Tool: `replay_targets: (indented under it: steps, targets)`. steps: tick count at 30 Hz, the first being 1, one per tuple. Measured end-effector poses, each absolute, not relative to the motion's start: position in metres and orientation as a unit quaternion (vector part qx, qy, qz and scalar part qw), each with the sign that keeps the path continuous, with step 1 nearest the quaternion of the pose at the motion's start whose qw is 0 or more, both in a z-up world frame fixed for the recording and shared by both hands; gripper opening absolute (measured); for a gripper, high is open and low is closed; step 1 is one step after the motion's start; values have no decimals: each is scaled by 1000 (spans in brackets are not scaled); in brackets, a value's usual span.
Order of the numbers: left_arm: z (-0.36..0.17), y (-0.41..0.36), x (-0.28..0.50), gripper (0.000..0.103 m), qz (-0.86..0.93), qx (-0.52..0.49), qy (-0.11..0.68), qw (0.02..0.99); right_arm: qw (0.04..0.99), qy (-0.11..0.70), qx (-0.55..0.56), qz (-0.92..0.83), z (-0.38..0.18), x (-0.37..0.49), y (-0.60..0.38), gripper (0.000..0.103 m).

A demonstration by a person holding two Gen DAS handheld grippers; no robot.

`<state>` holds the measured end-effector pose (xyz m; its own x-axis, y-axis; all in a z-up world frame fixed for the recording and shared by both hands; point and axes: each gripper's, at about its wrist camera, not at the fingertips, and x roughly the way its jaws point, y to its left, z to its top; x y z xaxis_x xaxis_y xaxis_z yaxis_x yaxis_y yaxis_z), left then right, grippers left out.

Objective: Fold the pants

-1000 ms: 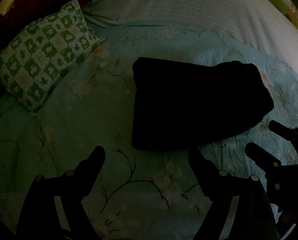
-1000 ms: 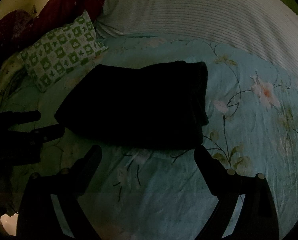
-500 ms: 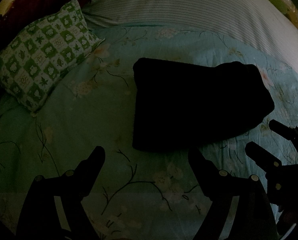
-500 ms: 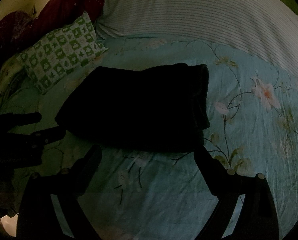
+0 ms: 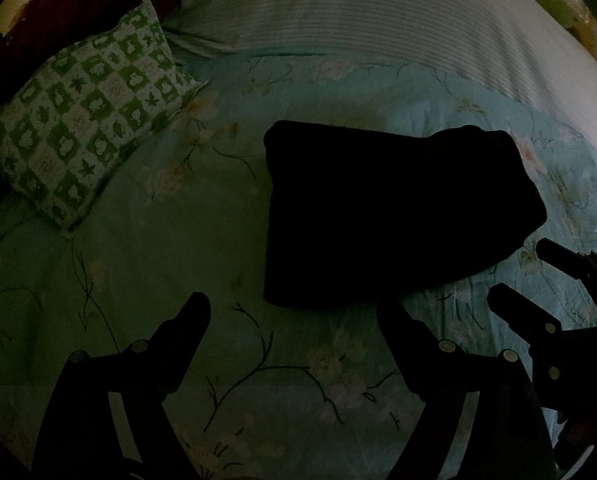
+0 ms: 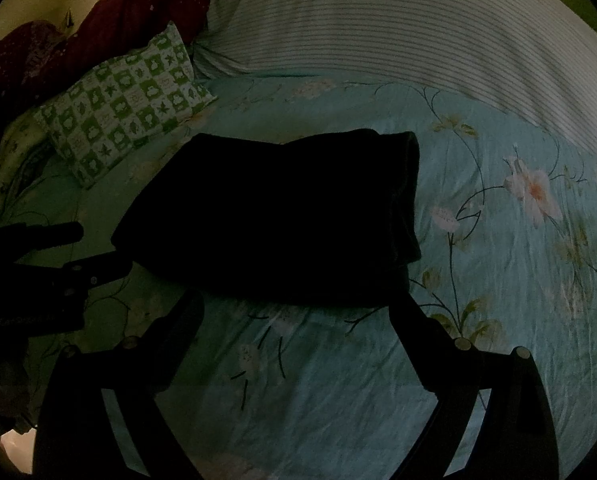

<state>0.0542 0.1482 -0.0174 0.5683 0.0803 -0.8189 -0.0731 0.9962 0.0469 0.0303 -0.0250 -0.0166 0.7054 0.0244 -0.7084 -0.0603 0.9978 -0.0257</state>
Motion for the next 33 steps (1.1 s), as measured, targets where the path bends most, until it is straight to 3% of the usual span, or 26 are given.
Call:
replay_targets:
  steps: [33]
  targets:
    - [-7, 145, 63, 86, 33, -4, 458, 889, 929, 370, -15, 11, -4, 35, -42, 94]
